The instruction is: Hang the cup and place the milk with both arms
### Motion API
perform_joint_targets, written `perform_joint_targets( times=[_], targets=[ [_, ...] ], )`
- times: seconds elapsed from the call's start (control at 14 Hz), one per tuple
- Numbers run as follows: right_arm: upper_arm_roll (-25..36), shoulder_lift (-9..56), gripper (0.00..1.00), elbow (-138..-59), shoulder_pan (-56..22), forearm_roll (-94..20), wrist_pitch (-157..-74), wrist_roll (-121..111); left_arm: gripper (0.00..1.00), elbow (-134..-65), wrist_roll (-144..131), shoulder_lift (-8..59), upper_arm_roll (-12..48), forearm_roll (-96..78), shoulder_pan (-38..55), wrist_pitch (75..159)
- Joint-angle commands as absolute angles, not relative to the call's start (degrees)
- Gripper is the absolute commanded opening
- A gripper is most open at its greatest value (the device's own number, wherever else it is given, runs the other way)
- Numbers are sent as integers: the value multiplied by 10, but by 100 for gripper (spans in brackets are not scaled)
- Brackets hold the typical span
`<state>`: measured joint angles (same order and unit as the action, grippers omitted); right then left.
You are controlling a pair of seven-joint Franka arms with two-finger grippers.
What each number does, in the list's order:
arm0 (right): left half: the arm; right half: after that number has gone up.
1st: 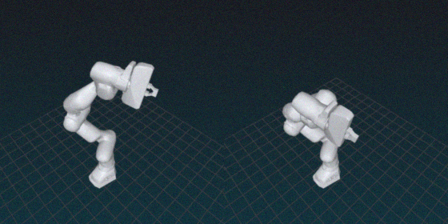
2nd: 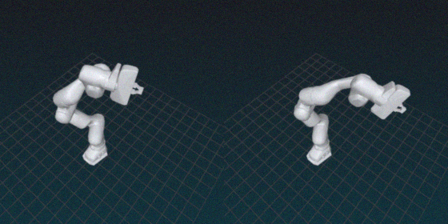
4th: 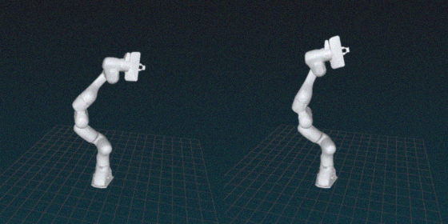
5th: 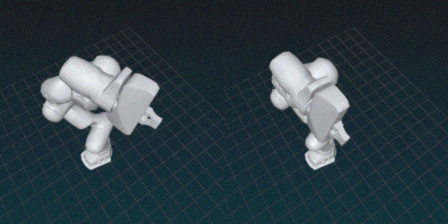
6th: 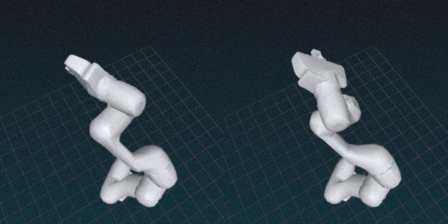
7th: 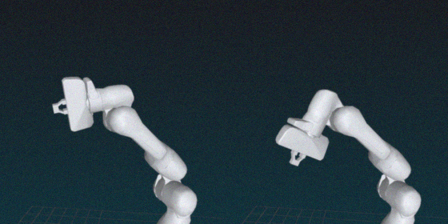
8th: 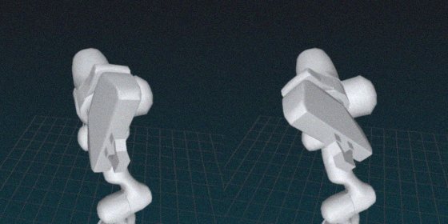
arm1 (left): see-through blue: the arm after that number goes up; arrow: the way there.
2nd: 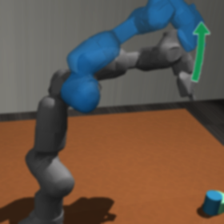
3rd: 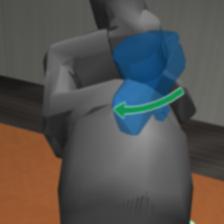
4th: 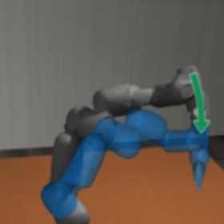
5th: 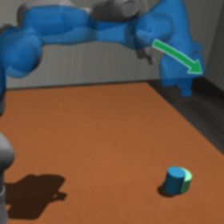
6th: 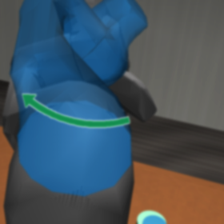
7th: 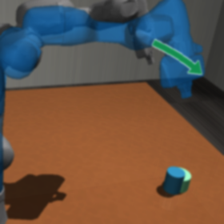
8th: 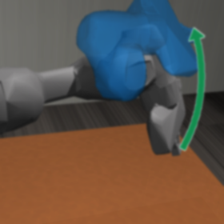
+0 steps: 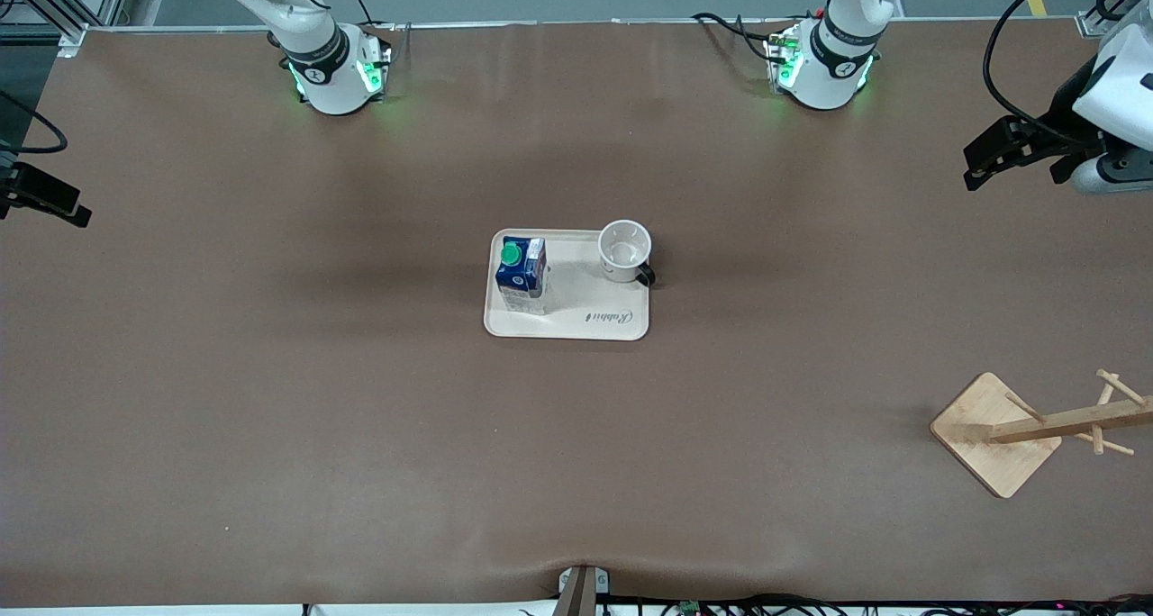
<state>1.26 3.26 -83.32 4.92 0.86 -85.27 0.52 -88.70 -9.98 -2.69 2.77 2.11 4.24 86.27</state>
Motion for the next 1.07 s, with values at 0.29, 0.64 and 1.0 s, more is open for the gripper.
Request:
perform_joint_targets(
  times=[0.29,0.64,1.0],
  targets=[
    [10,39,100,-818,50,17,-847,11,100,-870,-95,-19,31,27,43,851],
    [10,40,100,-819,47,17,-847,10,100,-873,-114,2,35,20,56,852],
    [9,47,100,-820,47,9,-844,6,100,-907,-272,33,88,18,98,880]
  ],
)
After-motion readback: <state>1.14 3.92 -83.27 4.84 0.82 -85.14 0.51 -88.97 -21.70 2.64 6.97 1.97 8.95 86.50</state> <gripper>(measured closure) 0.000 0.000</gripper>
